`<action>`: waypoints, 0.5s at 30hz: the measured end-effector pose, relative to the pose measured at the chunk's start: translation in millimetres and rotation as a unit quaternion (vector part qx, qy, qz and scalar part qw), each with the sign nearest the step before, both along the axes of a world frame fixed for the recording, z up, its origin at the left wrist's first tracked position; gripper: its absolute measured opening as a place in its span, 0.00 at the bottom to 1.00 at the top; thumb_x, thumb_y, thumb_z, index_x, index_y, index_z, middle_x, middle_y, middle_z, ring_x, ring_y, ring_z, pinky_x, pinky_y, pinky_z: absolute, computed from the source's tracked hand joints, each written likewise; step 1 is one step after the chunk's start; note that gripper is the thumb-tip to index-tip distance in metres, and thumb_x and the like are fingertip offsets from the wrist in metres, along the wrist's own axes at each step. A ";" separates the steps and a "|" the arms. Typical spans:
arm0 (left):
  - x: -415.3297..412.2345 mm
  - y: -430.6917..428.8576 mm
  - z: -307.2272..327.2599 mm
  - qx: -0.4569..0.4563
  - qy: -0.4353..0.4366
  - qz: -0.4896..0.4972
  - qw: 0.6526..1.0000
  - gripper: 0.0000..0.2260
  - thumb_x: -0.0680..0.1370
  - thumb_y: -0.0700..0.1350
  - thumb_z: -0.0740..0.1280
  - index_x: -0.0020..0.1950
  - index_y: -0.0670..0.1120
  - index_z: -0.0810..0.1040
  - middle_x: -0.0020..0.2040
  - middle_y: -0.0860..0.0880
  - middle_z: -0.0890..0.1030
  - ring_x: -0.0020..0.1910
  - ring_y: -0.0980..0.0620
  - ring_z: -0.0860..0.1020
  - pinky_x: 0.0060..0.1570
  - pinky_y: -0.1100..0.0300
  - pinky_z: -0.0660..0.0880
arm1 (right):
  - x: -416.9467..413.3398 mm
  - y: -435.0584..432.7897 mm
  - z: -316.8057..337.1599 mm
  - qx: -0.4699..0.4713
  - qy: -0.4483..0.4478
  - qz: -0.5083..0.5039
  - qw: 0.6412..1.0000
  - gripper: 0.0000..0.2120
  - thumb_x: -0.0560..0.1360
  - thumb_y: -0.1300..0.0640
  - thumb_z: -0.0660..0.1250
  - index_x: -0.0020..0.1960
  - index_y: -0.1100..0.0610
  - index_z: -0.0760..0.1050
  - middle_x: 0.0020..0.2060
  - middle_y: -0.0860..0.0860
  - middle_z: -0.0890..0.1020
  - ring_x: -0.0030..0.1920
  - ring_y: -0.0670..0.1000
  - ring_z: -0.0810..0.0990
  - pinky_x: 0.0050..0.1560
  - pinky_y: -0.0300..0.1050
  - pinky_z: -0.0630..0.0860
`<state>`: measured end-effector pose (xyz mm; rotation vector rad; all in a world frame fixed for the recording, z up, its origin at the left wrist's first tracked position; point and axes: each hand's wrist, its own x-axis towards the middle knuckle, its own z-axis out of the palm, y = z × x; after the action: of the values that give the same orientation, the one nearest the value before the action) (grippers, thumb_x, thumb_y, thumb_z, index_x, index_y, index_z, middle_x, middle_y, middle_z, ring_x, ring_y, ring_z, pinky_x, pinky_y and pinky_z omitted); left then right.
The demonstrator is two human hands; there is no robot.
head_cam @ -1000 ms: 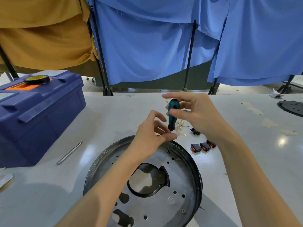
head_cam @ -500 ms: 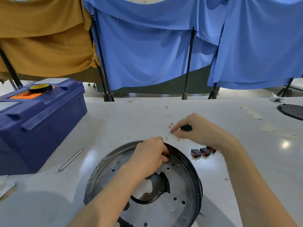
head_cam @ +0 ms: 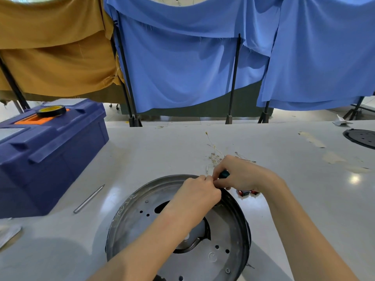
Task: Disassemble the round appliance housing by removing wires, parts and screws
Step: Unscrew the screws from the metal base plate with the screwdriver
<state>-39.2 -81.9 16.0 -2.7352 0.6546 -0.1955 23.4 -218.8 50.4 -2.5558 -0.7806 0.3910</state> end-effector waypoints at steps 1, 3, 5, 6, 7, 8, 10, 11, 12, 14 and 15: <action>-0.8 -1.3 0.7 0.006 0.001 -0.004 1.000 0.16 0.70 0.26 0.65 0.56 0.38 0.73 0.54 0.39 0.72 0.52 0.41 0.72 0.37 0.54 0.64 | 0.1 -0.3 -0.4 0.004 0.004 0.000 1.000 0.09 0.76 0.56 0.67 0.38 0.47 0.78 0.36 0.53 0.80 0.31 0.47 0.75 0.37 0.44 0.74; -2.7 -3.6 1.7 0.017 0.003 -0.011 1.000 0.16 0.70 0.25 0.63 0.54 0.38 0.73 0.53 0.38 0.73 0.52 0.41 0.72 0.37 0.54 0.64 | 0.2 -0.7 -0.9 0.012 0.008 -0.001 1.000 0.09 0.76 0.57 0.67 0.38 0.47 0.78 0.37 0.58 0.82 0.33 0.51 0.74 0.37 0.47 0.73; -4.5 -5.5 1.8 0.030 0.000 -0.019 0.999 0.15 0.71 0.25 0.62 0.54 0.38 0.73 0.53 0.37 0.73 0.51 0.41 0.73 0.37 0.54 0.65 | 0.4 -0.9 -1.3 0.015 0.010 0.000 1.000 0.09 0.76 0.57 0.67 0.38 0.47 0.78 0.39 0.59 0.83 0.34 0.52 0.75 0.38 0.48 0.74; -5.1 -6.1 1.6 0.036 -0.002 -0.021 0.999 0.15 0.71 0.25 0.62 0.54 0.38 0.73 0.52 0.37 0.73 0.51 0.41 0.73 0.37 0.54 0.65 | 0.6 -0.8 -1.6 0.016 0.013 0.001 1.000 0.08 0.76 0.57 0.67 0.39 0.48 0.78 0.40 0.60 0.83 0.34 0.52 0.75 0.38 0.48 0.74; -5.0 -6.8 1.2 0.042 -0.002 -0.022 0.999 0.15 0.71 0.24 0.62 0.54 0.38 0.73 0.53 0.36 0.73 0.51 0.41 0.73 0.37 0.54 0.66 | 0.9 -0.8 -1.9 0.018 0.017 0.000 1.000 0.08 0.76 0.57 0.67 0.39 0.48 0.78 0.40 0.60 0.83 0.34 0.53 0.74 0.38 0.48 0.74; -4.9 -7.2 1.0 0.045 -0.002 -0.024 0.999 0.15 0.71 0.25 0.62 0.54 0.37 0.73 0.53 0.36 0.73 0.51 0.41 0.73 0.37 0.53 0.67 | 1.3 -0.8 -2.0 0.020 0.021 -0.002 1.000 0.08 0.76 0.57 0.66 0.39 0.48 0.79 0.41 0.60 0.83 0.34 0.54 0.74 0.38 0.48 0.73; -3.8 -7.7 1.0 0.045 -0.003 -0.026 0.999 0.15 0.72 0.25 0.62 0.56 0.37 0.73 0.53 0.35 0.73 0.51 0.40 0.74 0.38 0.53 0.67 | 1.9 -1.2 -2.5 0.021 0.026 -0.003 0.999 0.09 0.76 0.57 0.66 0.39 0.48 0.79 0.42 0.61 0.83 0.34 0.54 0.73 0.37 0.48 0.72; -3.2 -7.5 1.3 0.043 -0.004 -0.028 0.999 0.16 0.71 0.25 0.62 0.56 0.37 0.73 0.53 0.35 0.73 0.51 0.40 0.74 0.38 0.53 0.67 | 2.2 -1.4 -2.8 0.022 0.027 -0.004 0.999 0.09 0.77 0.57 0.66 0.39 0.48 0.79 0.42 0.61 0.83 0.34 0.54 0.72 0.37 0.47 0.72; -2.7 -7.0 1.3 0.041 -0.005 -0.031 0.999 0.16 0.71 0.25 0.62 0.56 0.37 0.73 0.53 0.36 0.73 0.51 0.41 0.75 0.38 0.53 0.67 | 2.5 -1.5 -3.1 0.024 0.027 -0.005 0.999 0.09 0.77 0.57 0.66 0.39 0.48 0.79 0.42 0.61 0.83 0.35 0.55 0.72 0.37 0.47 0.72; -1.8 -5.5 0.2 0.035 -0.008 -0.035 0.999 0.17 0.71 0.25 0.63 0.56 0.37 0.73 0.53 0.36 0.73 0.49 0.41 0.75 0.37 0.54 0.66 | 2.9 -1.5 -3.6 0.025 0.028 -0.005 0.999 0.09 0.77 0.58 0.66 0.39 0.49 0.79 0.42 0.62 0.83 0.35 0.55 0.73 0.38 0.49 0.73; -0.8 -4.8 -0.8 0.033 -0.009 -0.035 0.999 0.16 0.71 0.25 0.63 0.56 0.38 0.73 0.52 0.37 0.73 0.48 0.42 0.75 0.37 0.54 0.66 | 3.2 -1.3 -3.6 0.023 0.028 -0.005 0.999 0.08 0.77 0.58 0.66 0.40 0.49 0.79 0.43 0.62 0.83 0.36 0.55 0.74 0.39 0.52 0.75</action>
<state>-40.0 -86.7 15.2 -2.6464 0.7389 -0.2120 26.6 -220.1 46.7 -2.4936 -0.7488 0.4339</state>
